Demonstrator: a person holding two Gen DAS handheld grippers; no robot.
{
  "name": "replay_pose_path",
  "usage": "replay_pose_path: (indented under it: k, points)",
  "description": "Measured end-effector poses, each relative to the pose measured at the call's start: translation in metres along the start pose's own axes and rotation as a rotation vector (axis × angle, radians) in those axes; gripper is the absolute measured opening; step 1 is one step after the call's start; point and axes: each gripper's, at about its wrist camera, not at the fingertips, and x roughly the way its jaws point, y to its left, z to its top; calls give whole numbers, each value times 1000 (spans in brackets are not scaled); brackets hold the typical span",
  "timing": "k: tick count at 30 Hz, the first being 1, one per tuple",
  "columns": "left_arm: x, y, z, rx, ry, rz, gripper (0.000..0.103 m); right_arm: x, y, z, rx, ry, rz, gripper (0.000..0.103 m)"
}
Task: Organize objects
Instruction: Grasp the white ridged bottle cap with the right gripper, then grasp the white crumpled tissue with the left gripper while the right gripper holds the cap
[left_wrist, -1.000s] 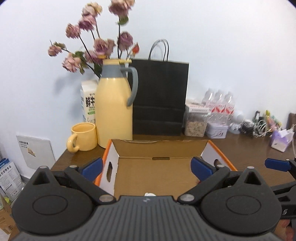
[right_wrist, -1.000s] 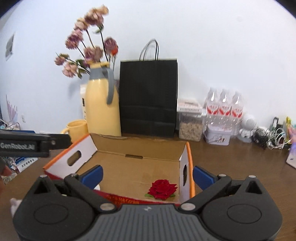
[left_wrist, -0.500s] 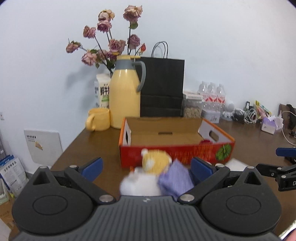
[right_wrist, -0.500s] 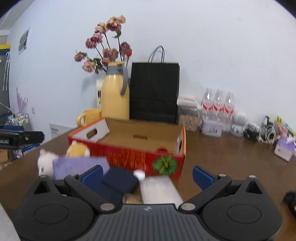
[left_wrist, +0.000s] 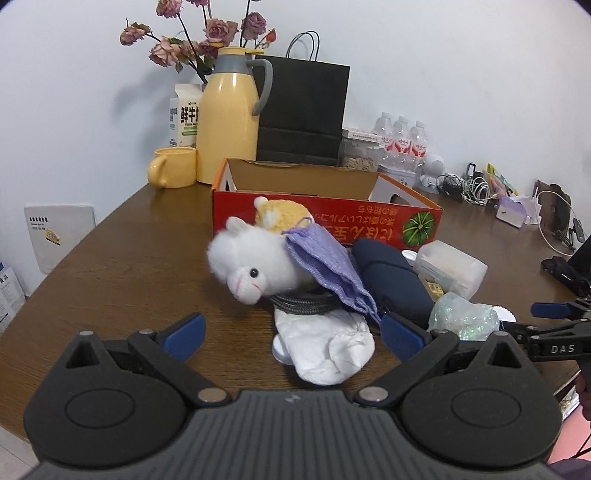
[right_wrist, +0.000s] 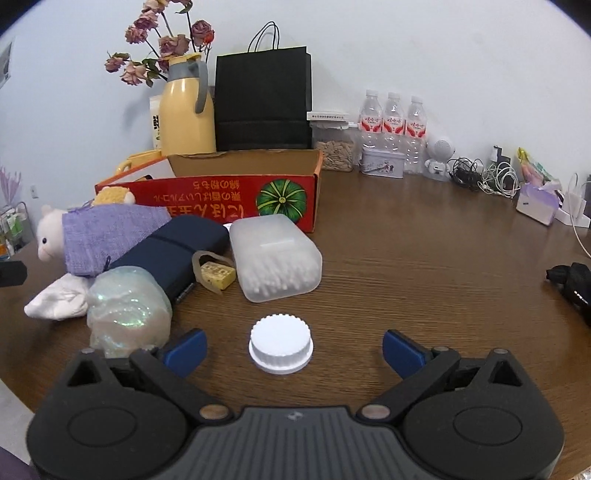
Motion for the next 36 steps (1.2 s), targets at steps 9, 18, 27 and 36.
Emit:
replay_pose_path:
  k: [9,18,27,36]
  points:
    - [8,-1,-6,3,42,16,103,15,2,2,-5,22,5,80]
    - [23,-16,-7,37,88,9,103,13,3,-1,-19,-26,53,39]
    - [43,-32,-3,86,107,41,103,11,3,-5,-23,-52,53,39]
    - [64,-48,-4,194,149,41,103,11,3,-6,-18,-63,59,39]
